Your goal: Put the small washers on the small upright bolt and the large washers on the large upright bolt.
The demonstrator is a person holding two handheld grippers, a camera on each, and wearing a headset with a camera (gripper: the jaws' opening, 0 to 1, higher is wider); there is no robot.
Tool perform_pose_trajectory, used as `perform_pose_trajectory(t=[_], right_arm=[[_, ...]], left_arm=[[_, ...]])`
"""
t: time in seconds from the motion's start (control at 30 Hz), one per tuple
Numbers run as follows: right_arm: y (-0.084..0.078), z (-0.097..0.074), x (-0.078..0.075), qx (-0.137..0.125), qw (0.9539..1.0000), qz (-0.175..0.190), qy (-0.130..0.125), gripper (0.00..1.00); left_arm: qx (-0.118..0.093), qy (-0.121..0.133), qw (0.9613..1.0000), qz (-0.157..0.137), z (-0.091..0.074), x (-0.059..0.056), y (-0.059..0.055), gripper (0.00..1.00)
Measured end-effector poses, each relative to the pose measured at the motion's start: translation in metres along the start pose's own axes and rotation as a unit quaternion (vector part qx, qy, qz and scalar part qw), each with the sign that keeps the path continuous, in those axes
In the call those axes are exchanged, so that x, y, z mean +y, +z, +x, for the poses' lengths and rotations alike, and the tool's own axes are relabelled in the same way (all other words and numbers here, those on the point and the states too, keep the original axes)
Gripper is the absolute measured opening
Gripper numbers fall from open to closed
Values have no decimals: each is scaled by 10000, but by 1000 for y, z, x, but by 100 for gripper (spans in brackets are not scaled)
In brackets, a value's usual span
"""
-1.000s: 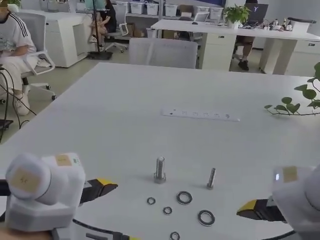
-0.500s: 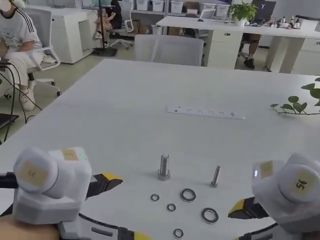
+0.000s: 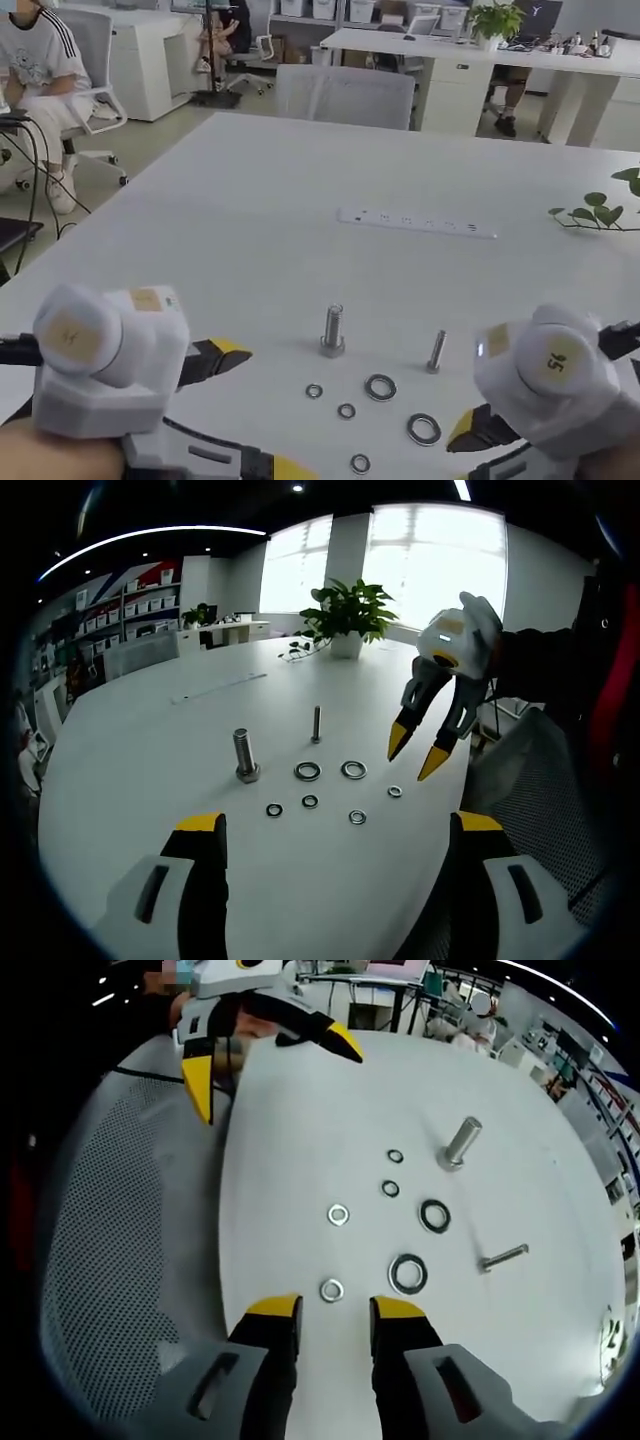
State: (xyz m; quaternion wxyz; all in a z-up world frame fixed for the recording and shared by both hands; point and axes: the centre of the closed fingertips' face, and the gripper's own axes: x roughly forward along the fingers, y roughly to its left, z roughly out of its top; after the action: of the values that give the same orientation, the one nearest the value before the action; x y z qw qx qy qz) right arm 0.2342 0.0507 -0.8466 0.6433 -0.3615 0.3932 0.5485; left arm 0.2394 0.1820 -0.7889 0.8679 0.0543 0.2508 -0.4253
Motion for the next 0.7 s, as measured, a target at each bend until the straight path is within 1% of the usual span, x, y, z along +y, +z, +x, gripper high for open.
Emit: perform_pose_trajectory(t=[0.07, 0.23, 0.37, 0.47, 0.6, 0.7], right_arm=[[-2, 3, 3, 164, 9998, -114, 65, 26], [-5, 13, 3, 352, 9990, -252, 121, 25], [-6, 19, 5, 506, 9979, -334, 219, 23], [-7, 25, 5, 586, 9971, -387, 285, 21], [-8, 29, 3, 719, 9959, -487, 267, 20], [-8, 30, 3, 733, 9956, -500, 286, 18]], left_arm=[[-4, -2, 10000, -4, 0, 0, 0, 92], [-15, 0, 10000, -5, 0, 0, 0, 92], [-10, -11, 10000, -5, 0, 0, 0, 92], [-15, -7, 10000, -7, 0, 0, 0, 92], [-29, 7, 10000, -19, 0, 0, 0, 92], [-40, 15, 10000, -21, -1, 1, 1, 91]])
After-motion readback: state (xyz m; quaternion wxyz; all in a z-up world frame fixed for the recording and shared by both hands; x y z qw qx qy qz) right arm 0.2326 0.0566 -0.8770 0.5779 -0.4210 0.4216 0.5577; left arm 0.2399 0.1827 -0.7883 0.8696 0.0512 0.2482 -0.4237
